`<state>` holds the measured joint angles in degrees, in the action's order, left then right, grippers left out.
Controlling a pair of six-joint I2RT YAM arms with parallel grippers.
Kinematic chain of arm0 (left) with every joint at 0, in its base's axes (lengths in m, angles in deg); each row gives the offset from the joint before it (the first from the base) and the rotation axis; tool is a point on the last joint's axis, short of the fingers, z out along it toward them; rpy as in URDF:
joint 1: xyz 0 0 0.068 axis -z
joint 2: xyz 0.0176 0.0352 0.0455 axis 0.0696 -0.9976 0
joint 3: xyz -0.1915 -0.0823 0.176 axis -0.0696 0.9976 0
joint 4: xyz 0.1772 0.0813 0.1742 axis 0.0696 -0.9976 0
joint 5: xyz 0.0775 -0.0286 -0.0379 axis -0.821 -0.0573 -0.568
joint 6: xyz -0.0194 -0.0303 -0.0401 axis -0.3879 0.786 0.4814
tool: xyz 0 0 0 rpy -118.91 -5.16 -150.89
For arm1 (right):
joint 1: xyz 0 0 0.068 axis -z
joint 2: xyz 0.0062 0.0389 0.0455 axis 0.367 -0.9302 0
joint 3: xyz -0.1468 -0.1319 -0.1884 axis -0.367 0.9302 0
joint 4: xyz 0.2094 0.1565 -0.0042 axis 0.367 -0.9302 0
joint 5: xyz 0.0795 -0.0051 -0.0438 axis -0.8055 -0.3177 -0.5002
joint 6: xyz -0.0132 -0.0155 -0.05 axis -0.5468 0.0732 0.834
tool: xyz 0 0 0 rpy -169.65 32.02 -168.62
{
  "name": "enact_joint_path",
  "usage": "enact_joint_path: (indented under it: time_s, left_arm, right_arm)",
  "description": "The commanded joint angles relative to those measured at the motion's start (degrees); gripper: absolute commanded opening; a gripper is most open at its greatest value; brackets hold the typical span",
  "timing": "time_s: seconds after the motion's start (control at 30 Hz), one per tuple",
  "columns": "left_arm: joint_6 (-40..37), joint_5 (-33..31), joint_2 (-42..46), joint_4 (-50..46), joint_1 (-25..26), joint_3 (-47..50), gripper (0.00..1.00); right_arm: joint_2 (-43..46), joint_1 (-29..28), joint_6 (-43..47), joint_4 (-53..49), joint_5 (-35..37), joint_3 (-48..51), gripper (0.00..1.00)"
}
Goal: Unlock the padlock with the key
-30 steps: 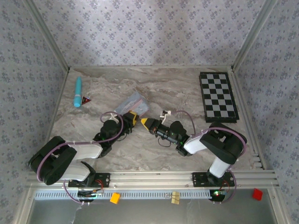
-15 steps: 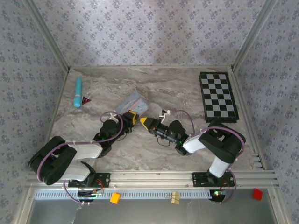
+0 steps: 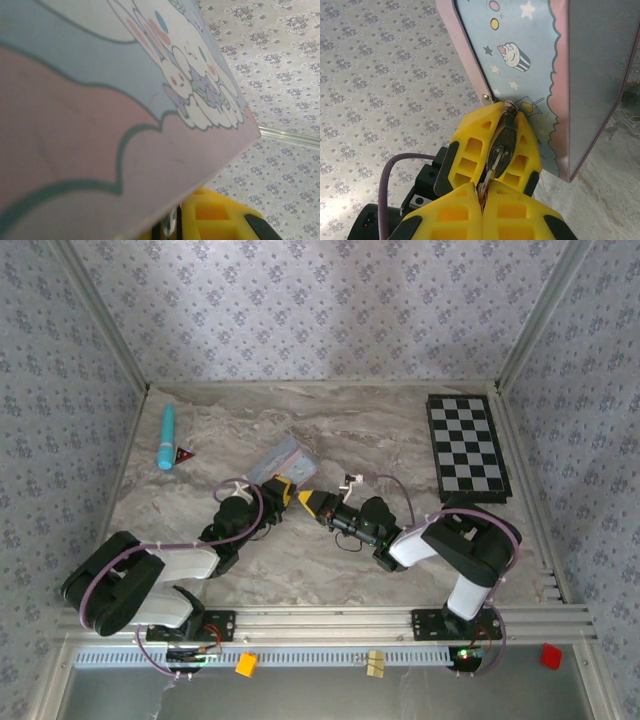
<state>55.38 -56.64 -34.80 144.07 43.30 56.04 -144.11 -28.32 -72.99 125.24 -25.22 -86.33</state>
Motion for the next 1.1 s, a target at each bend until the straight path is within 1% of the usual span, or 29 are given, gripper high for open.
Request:
enact_joint_path:
  time_s: [0.0,0.2,0.47,0.73,1.07]
  left_arm:
    - [0.55,1.21,0.24,6.87,0.03,-1.1,0.0]
    - [0.37,1.47,0.36,6.67,0.0,-1.19,0.0]
    - [0.11,1.82,0.29,6.59,0.06,-1.54,0.0]
    - [-0.15,2.04,0.24,6.49,0.05,-1.98,0.0]
    - [-0.24,2.33,-0.06,6.8,0.13,-2.28,0.0]
  right_arm:
    - [-2.15,0.24,-0.53,-0.01,-0.16,-0.49,0.0]
    - [-4.89,0.73,-0.34,0.01,-0.98,0.96,0.0]
    - [-5.97,2.53,0.69,-0.09,-2.56,1.83,0.0]
    - [-8.94,3.65,0.35,-0.09,-3.9,2.48,0.0]
    - [-9.25,4.81,0.72,-0.09,-4.69,3.17,0.0]
